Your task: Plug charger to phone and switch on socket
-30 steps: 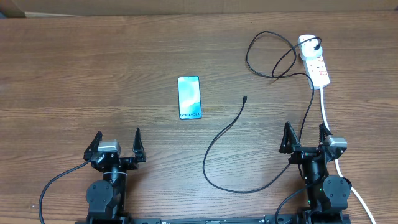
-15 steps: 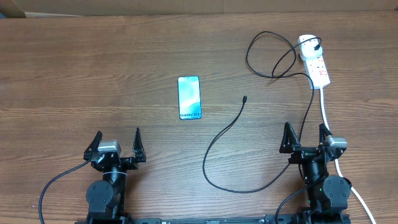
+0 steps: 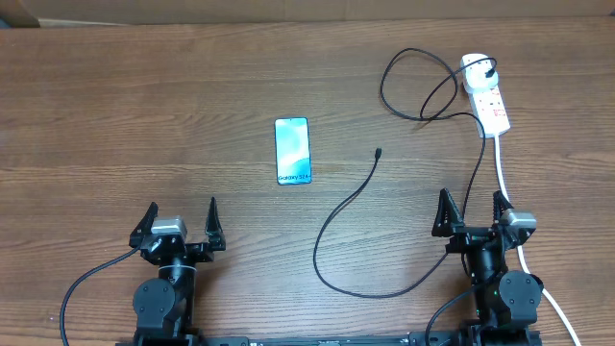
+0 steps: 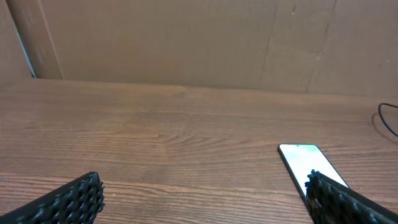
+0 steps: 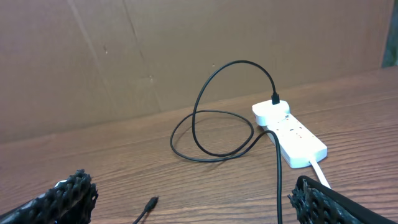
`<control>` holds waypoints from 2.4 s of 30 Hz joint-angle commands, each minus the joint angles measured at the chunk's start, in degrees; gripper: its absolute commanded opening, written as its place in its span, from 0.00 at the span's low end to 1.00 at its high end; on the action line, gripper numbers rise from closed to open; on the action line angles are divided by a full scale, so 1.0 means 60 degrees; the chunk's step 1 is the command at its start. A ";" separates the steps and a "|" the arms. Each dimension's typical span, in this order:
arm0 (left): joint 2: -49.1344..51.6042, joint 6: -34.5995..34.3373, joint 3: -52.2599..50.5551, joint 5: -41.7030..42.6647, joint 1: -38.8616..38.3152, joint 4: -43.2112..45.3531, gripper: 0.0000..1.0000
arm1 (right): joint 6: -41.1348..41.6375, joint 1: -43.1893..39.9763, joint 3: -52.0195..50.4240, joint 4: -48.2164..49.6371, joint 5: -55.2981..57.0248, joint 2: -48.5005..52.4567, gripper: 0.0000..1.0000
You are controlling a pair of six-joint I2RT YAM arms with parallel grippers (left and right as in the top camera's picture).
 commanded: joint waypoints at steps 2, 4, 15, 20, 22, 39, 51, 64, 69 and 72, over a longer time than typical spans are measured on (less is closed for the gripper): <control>-0.0109 0.0186 -0.0047 0.0102 0.0044 0.0007 1.00 | -0.0073 0.0000 -0.0102 0.0047 0.0091 -0.0095 1.00; -0.0109 0.0186 -0.0047 0.0098 0.0044 0.0011 1.00 | -0.0073 0.0000 -0.0102 0.0047 0.0091 -0.0095 1.00; -0.0106 -0.6462 -0.0040 0.5792 0.0022 0.0357 1.00 | -0.0073 0.0000 -0.0102 0.0047 0.0091 -0.0095 1.00; -0.0106 -0.9016 -0.0040 0.6109 0.0026 0.1198 1.00 | -0.0073 0.0004 -0.0102 0.0047 0.0091 -0.0095 1.00; -0.0106 -0.9038 -0.0040 0.6138 0.0026 0.2557 1.00 | -0.0073 0.0000 -0.0102 0.0047 0.0091 -0.0095 1.00; 0.0543 -0.5741 0.4280 0.2860 0.0040 0.3719 1.00 | -0.0073 0.0000 -0.0098 0.0047 0.0091 -0.0095 1.00; 0.7020 -0.3428 1.3730 0.3617 0.0040 -0.8725 1.00 | -0.0073 0.0000 -0.0102 0.0047 0.0091 -0.0095 1.00; 1.0932 -0.3938 1.6724 0.4011 -0.0535 -1.2058 1.00 | -0.0073 0.0000 -0.0098 0.0047 0.0091 -0.0095 1.00; 1.2998 -0.4721 1.8396 0.1450 -0.1836 -1.4251 1.00 | -0.0073 0.0000 -0.0102 0.0047 0.0091 -0.0095 1.00; 1.4116 -0.5635 1.9088 0.0036 -0.2579 -1.5045 1.00 | -0.0073 0.0000 -0.0102 0.0047 0.0091 -0.0095 1.00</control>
